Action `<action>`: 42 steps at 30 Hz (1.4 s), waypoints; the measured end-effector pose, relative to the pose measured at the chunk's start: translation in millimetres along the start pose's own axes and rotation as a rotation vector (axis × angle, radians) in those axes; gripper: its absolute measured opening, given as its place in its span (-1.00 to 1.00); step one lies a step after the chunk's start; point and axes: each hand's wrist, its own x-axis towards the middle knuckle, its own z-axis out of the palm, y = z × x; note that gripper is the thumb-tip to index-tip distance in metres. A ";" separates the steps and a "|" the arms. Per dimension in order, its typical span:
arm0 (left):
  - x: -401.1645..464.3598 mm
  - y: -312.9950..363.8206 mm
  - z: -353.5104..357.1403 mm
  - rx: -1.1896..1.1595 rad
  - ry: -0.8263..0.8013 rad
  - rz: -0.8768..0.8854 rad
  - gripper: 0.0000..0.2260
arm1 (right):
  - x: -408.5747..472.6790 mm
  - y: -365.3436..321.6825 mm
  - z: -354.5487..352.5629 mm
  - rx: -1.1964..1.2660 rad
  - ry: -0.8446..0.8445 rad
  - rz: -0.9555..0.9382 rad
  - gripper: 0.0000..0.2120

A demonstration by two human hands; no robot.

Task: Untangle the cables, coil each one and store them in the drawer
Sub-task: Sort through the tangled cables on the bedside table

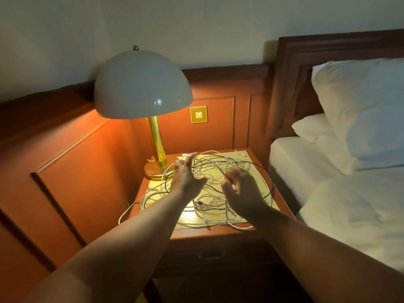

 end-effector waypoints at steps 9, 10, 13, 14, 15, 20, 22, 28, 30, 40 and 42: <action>-11.6 -29.2 28.3 0.110 -0.580 0.041 -0.76 | 7.7 -5.0 16.8 0.308 -0.037 -0.112 -0.86; -17.3 -29.4 30.0 0.186 -0.598 0.083 -0.71 | 11.9 -8.8 14.1 0.422 -0.066 0.051 -0.76; -29.7 -30.7 32.8 0.285 -0.634 0.191 -0.68 | 25.3 -17.7 7.4 0.828 -0.090 0.537 -0.68; -32.0 -30.4 32.3 0.299 -0.641 0.208 -0.71 | 28.9 -18.3 6.4 0.911 -0.081 0.637 -0.73; -32.1 -30.9 31.1 0.301 -0.629 0.209 -0.74 | 30.6 -19.1 5.1 0.934 -0.099 0.697 -0.79; -23.7 -32.7 17.6 0.452 -0.322 0.457 -0.87 | 24.2 -8.3 11.0 0.205 -0.398 0.633 -0.57; -17.8 -33.1 14.4 0.375 -0.202 0.583 -0.88 | 17.2 -5.1 13.5 -0.081 -0.540 0.575 -0.41; -6.2 -28.2 11.3 0.367 -0.026 0.709 -0.65 | 6.8 -1.8 8.0 -0.208 -0.588 0.445 -0.91; -2.6 -25.0 7.6 0.318 0.033 0.625 -0.49 | 4.9 -2.8 0.5 -0.111 -0.479 0.442 -0.90; 18.7 -37.3 -7.5 0.289 0.117 0.470 -0.89 | 4.9 -16.6 -17.3 0.502 -0.046 0.736 -0.71; 15.1 -25.0 -7.4 0.159 0.120 0.451 -0.91 | 7.4 -19.5 -19.9 0.622 -0.015 0.839 -0.75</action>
